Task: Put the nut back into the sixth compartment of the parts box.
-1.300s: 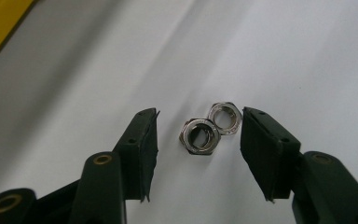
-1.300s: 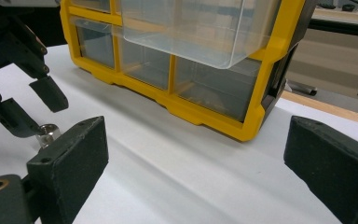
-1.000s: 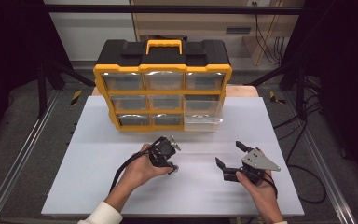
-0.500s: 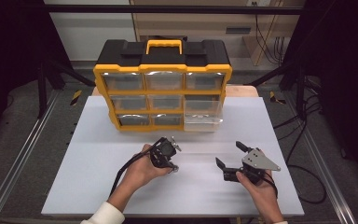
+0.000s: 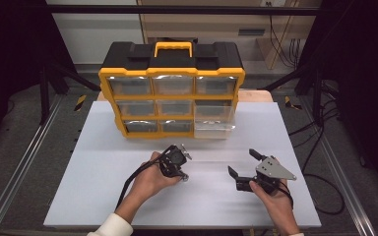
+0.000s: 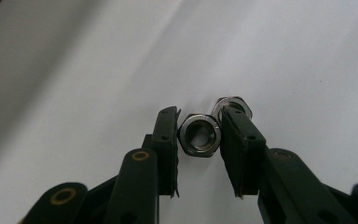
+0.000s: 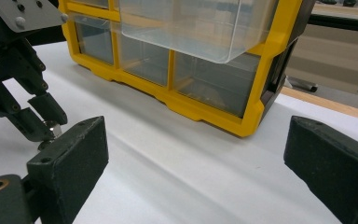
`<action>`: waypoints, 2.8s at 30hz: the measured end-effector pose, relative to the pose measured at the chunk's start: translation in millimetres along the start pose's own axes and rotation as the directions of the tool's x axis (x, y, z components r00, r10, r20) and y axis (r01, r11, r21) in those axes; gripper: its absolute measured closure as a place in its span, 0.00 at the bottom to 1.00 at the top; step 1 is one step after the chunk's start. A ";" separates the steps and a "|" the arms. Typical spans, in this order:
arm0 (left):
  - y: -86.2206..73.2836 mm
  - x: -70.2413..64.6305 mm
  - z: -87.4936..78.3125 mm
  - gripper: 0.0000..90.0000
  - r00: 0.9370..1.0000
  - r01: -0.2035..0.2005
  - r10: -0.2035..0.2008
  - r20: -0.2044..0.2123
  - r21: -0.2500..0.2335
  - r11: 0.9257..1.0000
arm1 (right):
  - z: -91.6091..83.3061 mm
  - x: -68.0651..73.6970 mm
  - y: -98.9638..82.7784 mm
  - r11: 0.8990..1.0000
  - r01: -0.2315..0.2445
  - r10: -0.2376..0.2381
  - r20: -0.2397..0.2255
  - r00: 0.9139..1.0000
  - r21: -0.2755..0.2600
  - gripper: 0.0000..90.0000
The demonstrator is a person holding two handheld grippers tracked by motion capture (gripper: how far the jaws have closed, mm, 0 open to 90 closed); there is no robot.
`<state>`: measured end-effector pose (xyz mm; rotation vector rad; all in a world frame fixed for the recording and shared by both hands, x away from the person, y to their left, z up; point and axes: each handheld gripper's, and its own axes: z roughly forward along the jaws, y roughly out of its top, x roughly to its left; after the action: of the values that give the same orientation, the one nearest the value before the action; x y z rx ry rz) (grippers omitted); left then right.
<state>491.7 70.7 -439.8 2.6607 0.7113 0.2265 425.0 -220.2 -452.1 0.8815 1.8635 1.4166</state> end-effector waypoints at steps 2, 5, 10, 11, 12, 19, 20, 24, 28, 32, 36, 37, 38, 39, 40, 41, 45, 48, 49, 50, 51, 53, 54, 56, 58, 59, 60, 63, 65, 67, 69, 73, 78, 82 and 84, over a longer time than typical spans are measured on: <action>-0.4 -0.1 0.0 0.75 1.000 0.000 0.000 -0.002 -0.001 1.000 | 0.0 -0.1 0.0 1.000 0.000 0.000 0.000 1.000 0.000 0.07; -0.9 -0.2 0.0 0.75 1.000 0.003 -0.003 0.000 -0.006 1.000 | -0.1 0.0 0.0 1.000 0.000 0.000 -0.001 1.000 0.002 0.07; -1.8 0.0 -0.1 0.75 1.000 -0.003 0.003 -0.001 -0.009 1.000 | 0.1 0.2 -0.1 1.000 -0.001 0.001 -0.001 1.000 0.004 0.07; -1.8 0.0 -0.1 0.75 1.000 -0.003 0.003 -0.001 -0.009 1.000 | 0.1 0.2 -0.1 1.000 -0.001 0.001 -0.002 1.000 0.004 0.07; -1.9 -0.3 -0.1 0.75 1.000 -0.005 0.005 -0.002 -0.011 1.000 | 0.1 0.3 -0.1 1.000 -0.002 0.002 -0.002 1.000 0.004 0.07; -4.2 0.2 -0.8 0.75 1.000 0.002 -0.002 0.009 -0.015 1.000 | 0.4 0.5 -0.3 1.000 -0.003 0.003 -0.005 1.000 0.008 0.07; -4.4 1.2 -1.2 0.75 1.000 -0.004 0.004 0.004 -0.018 1.000 | 0.4 0.5 -0.4 1.000 -0.003 0.003 -0.005 1.000 0.008 0.07; -5.5 1.6 -2.4 0.75 1.000 -0.006 0.006 0.002 -0.025 1.000 | 0.3 0.4 -0.4 1.000 -0.005 0.005 -0.004 1.000 0.008 0.07; -7.8 -2.1 -6.7 0.75 1.000 -0.016 0.016 0.004 -0.030 0.999 | 0.6 -0.2 -0.4 1.000 -0.005 0.005 -0.004 1.000 0.006 0.07; -8.9 -2.6 -11.7 0.75 1.000 -0.012 0.012 0.003 -0.043 0.999 | 0.1 -0.6 -0.7 1.000 -0.005 0.005 -0.001 1.000 0.007 0.07; -9.4 0.1 -18.2 0.75 1.000 -0.008 0.008 0.006 -0.076 0.997 | 0.5 -1.2 -0.9 1.000 -0.008 0.008 0.000 1.000 0.008 0.07; -9.4 0.1 -18.2 0.75 1.000 -0.008 0.008 0.006 -0.076 0.997 | 0.5 -1.2 -0.9 1.000 -0.008 0.008 0.000 1.000 0.008 0.07; -9.5 1.1 -19.6 0.75 1.000 -0.004 0.005 0.006 -0.089 0.996 | 0.8 -1.3 -1.0 1.000 -0.007 0.007 -0.001 1.000 0.009 0.07; -9.5 1.1 -19.6 0.75 1.000 -0.004 0.005 0.006 -0.089 0.996 | 0.8 -1.3 -1.0 1.000 -0.007 0.007 -0.001 1.000 0.009 0.07; -9.7 1.6 -20.1 0.75 1.000 -0.002 0.003 0.007 -0.093 0.996 | 0.9 -1.3 -1.1 1.000 -0.007 0.007 -0.001 1.000 0.009 0.07; -10.1 3.0 -21.3 0.75 1.000 -0.006 0.006 0.005 -0.091 0.996 | 0.9 -1.4 -1.2 1.000 -0.005 0.005 -0.001 1.000 0.013 0.07; -11.1 4.2 -23.8 0.75 1.000 -0.003 0.004 0.003 -0.106 0.994 | 0.8 -1.7 -1.7 1.000 0.000 0.000 -0.003 1.000 0.019 0.09; -11.0 4.4 -27.3 0.75 1.000 0.000 0.000 0.002 -0.126 0.992 | 0.7 -2.3 -1.5 1.000 -0.007 0.007 -0.004 1.000 0.020 0.09; -10.2 4.8 -30.6 0.75 1.000 0.008 -0.007 0.004 -0.150 0.989 | 0.4 -2.5 -1.4 1.000 -0.010 0.010 -0.003 1.000 0.019 0.09; -10.2 4.8 -30.6 0.75 1.000 0.008 -0.007 0.004 -0.150 0.989 | 0.4 -2.5 -1.4 1.000 -0.010 0.010 -0.003 1.000 0.019 0.09; -9.3 4.7 -32.9 0.75 1.000 0.015 -0.015 0.001 -0.175 0.985 | 0.3 -3.1 -1.5 1.000 -0.016 0.016 -0.002 1.000 0.016 0.09; -8.5 5.4 -35.8 0.75 1.000 0.014 -0.015 -0.002 -0.183 0.983 | 0.6 -3.7 -1.8 1.000 -0.015 0.015 -0.001 1.000 0.016 0.09; -8.5 5.4 -35.8 0.75 1.000 0.014 -0.015 -0.002 -0.183 0.983 | 0.6 -3.7 -1.8 1.000 -0.015 0.015 -0.001 1.000 0.016 0.09; -7.8 5.6 -39.5 0.75 1.000 0.017 -0.019 -0.008 -0.202 0.979 | -0.2 -3.8 -1.3 1.000 -0.016 0.016 -0.001 1.000 0.016 0.09; -7.4 5.6 -41.8 0.75 1.000 0.017 -0.019 -0.008 -0.213 0.977 | -0.6 -4.1 -1.1 1.000 -0.016 0.016 0.000 1.000 0.012 0.09; -7.1 5.6 -42.8 0.75 1.000 0.018 -0.020 -0.010 -0.217 0.976 | -0.7 -4.4 -1.2 1.000 -0.015 0.015 0.000 1.000 0.012 0.09; -7.1 5.6 -42.8 0.75 1.000 0.018 -0.020 -0.010 -0.217 0.976 | -0.7 -4.5 -1.3 1.000 -0.017 0.017 0.001 1.000 0.013 0.09; -6.4 4.9 -45.7 0.75 1.000 0.015 -0.018 -0.012 -0.231 0.973 | -0.8 -5.0 -1.7 1.000 -0.016 0.016 0.003 1.000 0.018 0.09; -6.4 3.4 -47.1 0.75 1.000 0.021 -0.025 -0.013 -0.246 0.969 | -0.7 -5.4 -2.1 1.000 -0.018 0.018 0.004 1.000 0.018 0.09; -6.0 -0.1 -52.4 0.75 1.000 0.025 -0.029 -0.008 -0.276 0.961 | -2.4 -8.9 -2.9 0.999 -0.040 0.040 0.018 0.999 0.021 0.11; -5.5 -0.9 -53.8 0.75 0.999 0.036 -0.039 -0.007 -0.293 0.955 | -3.0 -11.3 -3.2 0.999 -0.049 0.049 0.024 0.999 0.019 0.12; -2.5 0.8 -63.5 0.75 0.999 0.041 -0.046 -0.007 -0.320 0.947 | -3.3 -12.3 -3.4 0.998 -0.056 0.056 0.023 0.998 0.013 0.11; -4.3 1.8 -74.1 0.75 0.998 0.058 -0.061 0.002 -0.355 0.933 | -3.6 -13.0 -4.7 0.998 -0.058 0.057 0.030 0.998 0.014 0.09; -4.7 1.3 -82.2 0.75 0.997 0.066 -0.073 -0.004 -0.380 0.923 | -4.4 -13.1 -4.0 0.998 -0.061 0.061 0.028 0.998 0.013 0.09; -3.8 0.9 -86.7 0.75 0.997 0.063 -0.072 -0.008 -0.392 0.918 | -4.3 -12.7 -3.9 0.998 -0.058 0.058 0.027 0.998 0.013 0.09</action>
<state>469.4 101.5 -361.8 2.2514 0.6817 0.3415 428.4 -233.6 -453.9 0.9640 1.8428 1.4217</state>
